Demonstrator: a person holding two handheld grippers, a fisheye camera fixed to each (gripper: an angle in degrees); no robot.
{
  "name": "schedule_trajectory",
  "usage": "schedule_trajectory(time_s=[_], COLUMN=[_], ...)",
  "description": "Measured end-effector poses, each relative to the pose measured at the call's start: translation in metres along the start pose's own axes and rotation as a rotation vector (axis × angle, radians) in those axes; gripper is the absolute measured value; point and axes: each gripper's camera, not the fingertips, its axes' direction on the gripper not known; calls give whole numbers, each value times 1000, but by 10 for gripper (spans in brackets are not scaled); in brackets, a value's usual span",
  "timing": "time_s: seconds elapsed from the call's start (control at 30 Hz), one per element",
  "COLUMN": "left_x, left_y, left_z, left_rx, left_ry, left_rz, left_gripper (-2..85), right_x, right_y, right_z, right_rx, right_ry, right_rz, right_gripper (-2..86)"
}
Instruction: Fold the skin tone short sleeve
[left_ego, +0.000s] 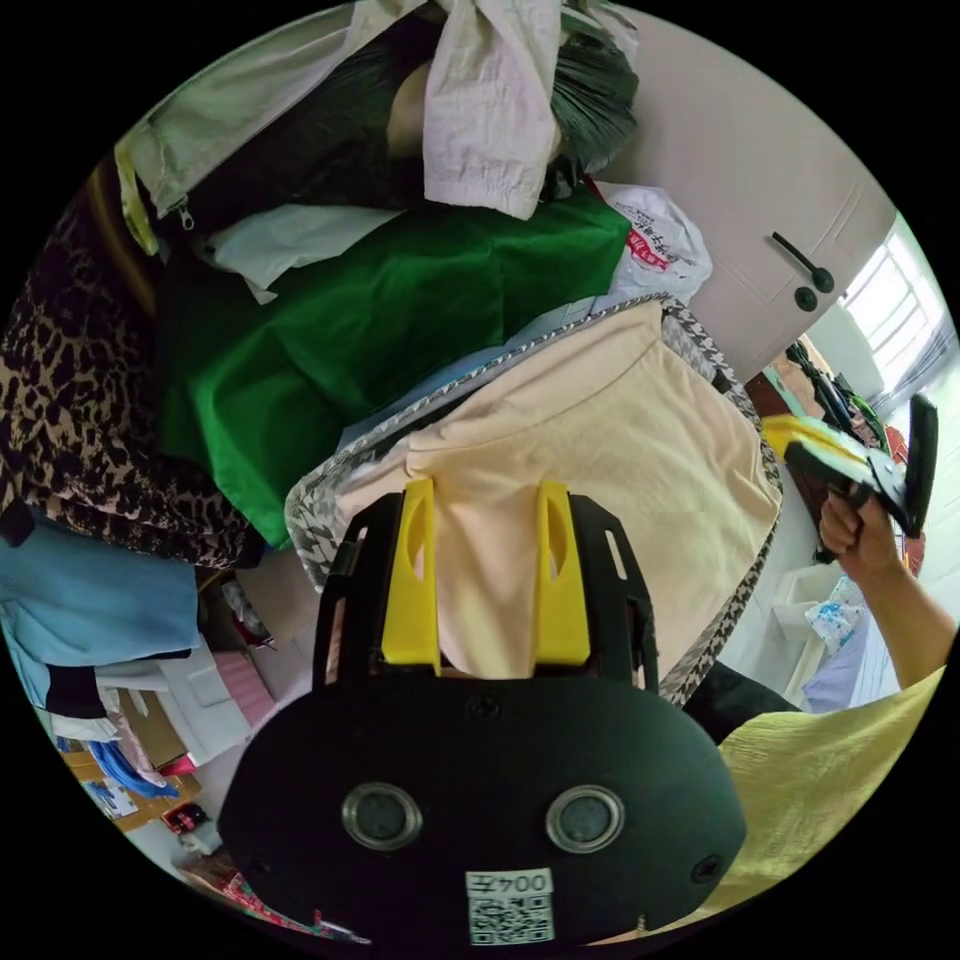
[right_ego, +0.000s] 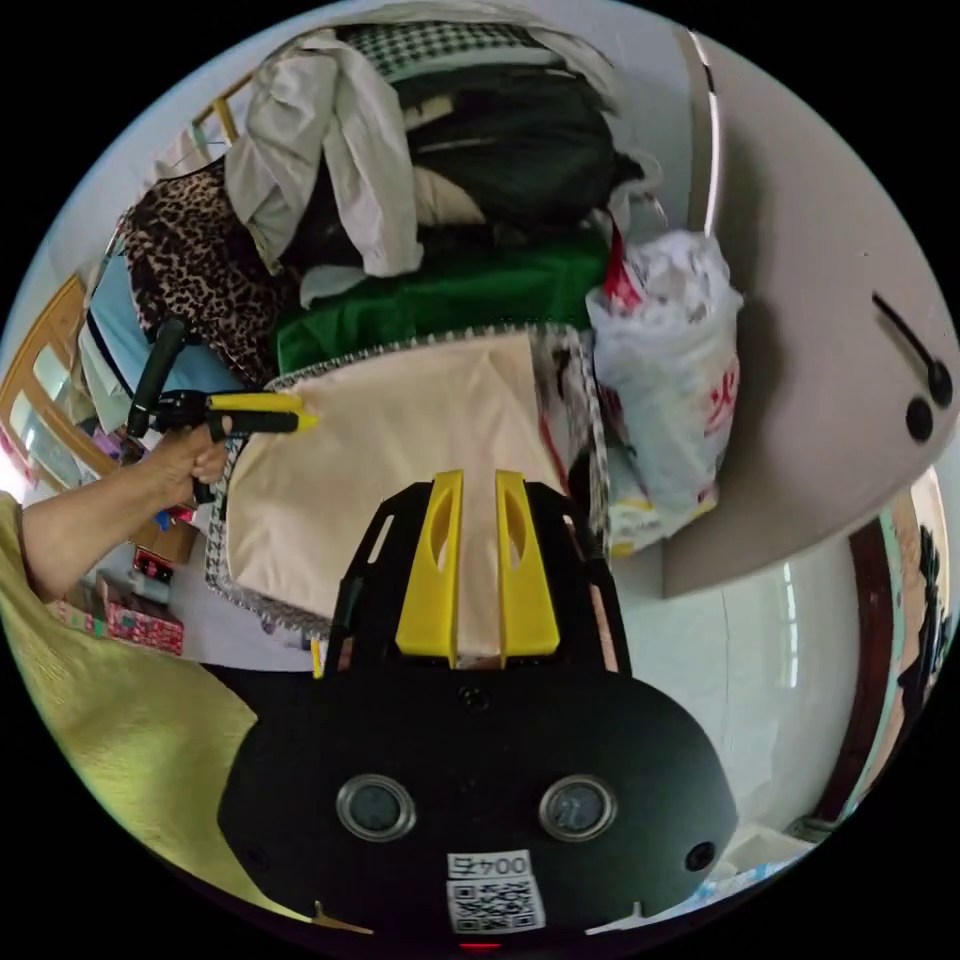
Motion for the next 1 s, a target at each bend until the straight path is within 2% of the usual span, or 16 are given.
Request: schedule_trajectory(time_s=[0.1, 0.23, 0.33, 0.5, 0.63, 0.73, 0.83, 1.0], left_x=[-1, -7, -16, -37, -65, -85, -98, -103], left_y=[9, 17, 18, 13, 10, 16, 26, 35], left_z=[0, 2, 5, 15, 1, -29, -59, -52], left_rx=[16, 26, 32, 28, 18, 66, 121, 58], left_ry=[-2, 4, 11, 32, 108, 90, 69, 40], left_rz=[5, 6, -3, -27, -69, -60, -32, 77], left_gripper=[141, 142, 142, 142, 143, 146, 145, 136], right_x=[-6, -8, 3, 39, 60, 75, 79, 49], right_y=[-38, -73, -79, -65, -54, -27, 13, 74], right_z=[24, 78, 109, 135, 103, 57, 17, -12], right_rx=[23, -42, -103, -115, -18, 47, 34, -26], right_ry=[8, 13, 10, -164, -224, -229, -177, -95], right_rz=[-105, -161, -124, 52, 164, 192, 219, 192], right_gripper=[68, 76, 89, 94, 85, 89, 89, 78])
